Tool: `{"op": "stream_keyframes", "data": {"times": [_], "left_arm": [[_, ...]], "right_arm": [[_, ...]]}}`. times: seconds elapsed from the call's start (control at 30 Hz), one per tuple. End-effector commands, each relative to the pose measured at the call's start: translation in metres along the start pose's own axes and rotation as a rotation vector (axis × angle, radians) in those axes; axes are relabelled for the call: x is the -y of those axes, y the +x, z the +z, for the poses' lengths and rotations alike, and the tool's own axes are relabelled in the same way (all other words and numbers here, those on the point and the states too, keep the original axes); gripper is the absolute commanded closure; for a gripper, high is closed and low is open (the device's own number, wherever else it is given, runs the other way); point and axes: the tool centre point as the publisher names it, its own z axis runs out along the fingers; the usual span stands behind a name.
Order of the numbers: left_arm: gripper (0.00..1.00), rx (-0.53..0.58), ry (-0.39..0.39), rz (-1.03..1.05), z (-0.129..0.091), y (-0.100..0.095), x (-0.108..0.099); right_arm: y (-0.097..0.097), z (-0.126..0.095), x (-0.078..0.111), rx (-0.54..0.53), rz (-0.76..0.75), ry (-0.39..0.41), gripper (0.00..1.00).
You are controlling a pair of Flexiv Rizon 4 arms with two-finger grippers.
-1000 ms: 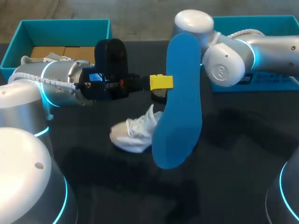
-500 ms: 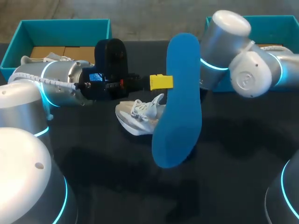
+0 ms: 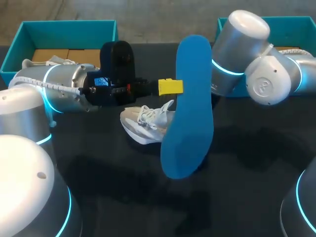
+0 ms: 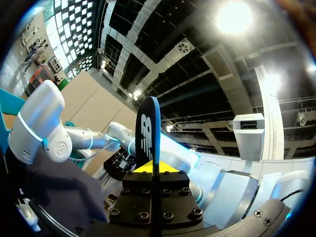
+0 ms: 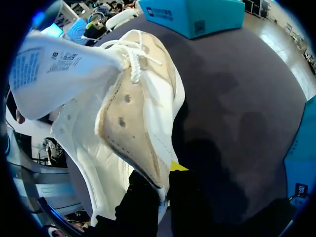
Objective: Take the shoe out of the shoebox, open the shoe tongue, remove and reinsert the insole, then place the shoe into the shoebox
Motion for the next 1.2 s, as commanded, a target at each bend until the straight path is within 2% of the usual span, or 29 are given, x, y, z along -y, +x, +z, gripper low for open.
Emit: {"op": "stream_keyframes", "data": {"times": [0.03,0.13,0.3,0.67,0.73,0.9,1.2], "left_arm": [[1.00,-0.001,0.002,0.001,0.000,0.000,-0.001],[1.00,-0.001,0.002,0.001,0.000,0.000,-0.001],[1.00,-0.001,0.002,0.001,0.000,0.000,-0.001],[1.00,-0.001,0.002,0.001,0.000,0.000,-0.001],[1.00,-0.001,0.002,0.001,0.000,0.000,-0.001],[1.00,-0.001,0.002,0.001,0.000,0.000,-0.001],[1.00,-0.001,0.002,0.001,0.000,0.000,-0.001]], "right_arm": [[0.000,0.001,-0.001,0.024,0.120,0.047,1.00],[0.001,0.002,-0.001,0.056,0.256,0.083,1.00],[0.005,0.004,0.006,0.056,0.518,-0.019,1.00],[0.015,0.005,0.022,0.110,0.832,-0.124,1.00],[0.014,0.004,0.025,0.128,0.901,-0.168,1.00],[0.015,0.003,0.026,0.177,0.993,-0.194,1.00],[0.013,0.005,0.023,0.188,0.999,-0.202,1.00]]}}
